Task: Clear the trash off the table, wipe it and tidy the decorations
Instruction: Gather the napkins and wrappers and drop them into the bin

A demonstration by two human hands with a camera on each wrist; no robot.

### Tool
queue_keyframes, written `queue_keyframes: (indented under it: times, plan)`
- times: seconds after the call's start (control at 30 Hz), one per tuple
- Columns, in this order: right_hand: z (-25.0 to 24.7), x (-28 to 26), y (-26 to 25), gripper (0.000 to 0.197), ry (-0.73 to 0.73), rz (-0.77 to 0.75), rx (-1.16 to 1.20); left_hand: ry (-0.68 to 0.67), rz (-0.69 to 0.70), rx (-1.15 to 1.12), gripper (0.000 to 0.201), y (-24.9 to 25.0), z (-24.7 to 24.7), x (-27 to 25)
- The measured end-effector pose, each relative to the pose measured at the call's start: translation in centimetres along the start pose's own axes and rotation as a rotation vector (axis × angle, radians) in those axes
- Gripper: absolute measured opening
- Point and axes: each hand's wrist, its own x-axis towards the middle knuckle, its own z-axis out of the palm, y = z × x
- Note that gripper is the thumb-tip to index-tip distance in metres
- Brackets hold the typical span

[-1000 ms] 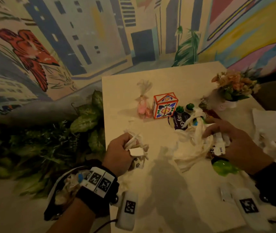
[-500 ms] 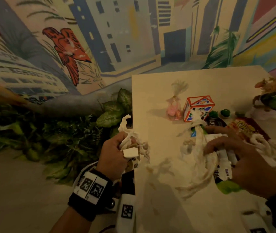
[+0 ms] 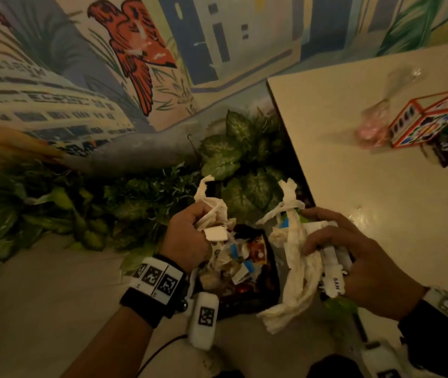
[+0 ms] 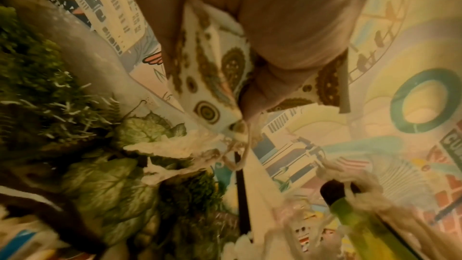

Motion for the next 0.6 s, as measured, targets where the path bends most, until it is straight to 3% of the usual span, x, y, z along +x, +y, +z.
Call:
queue_keyframes:
  times: [0.17, 0.43, 0.53, 0.6]
  plan:
    - [8.2, 1.3, 3.2, 0.042, -0.062, 0.162, 0.012, -0.091, -0.13, 0.079, 0.031, -7.1, -1.5, 0.3]
    - [15.2, 5.9, 14.3, 0.049, -0.162, 0.43, -0.115, -0.163, -0.337, 0.234, 0.033, -17.8, 2.9, 1.9]
    - [16.9, 7.3, 18.8, 0.032, -0.241, 0.52, -0.181, -0.22, -0.43, 0.29, 0.014, -21.5, 5.2, 3.0]
    - [18.0, 8.0, 21.9, 0.027, -0.281, 0.56, -0.199, -0.25, -0.532, 0.289, 0.021, -24.4, 6.8, 3.8]
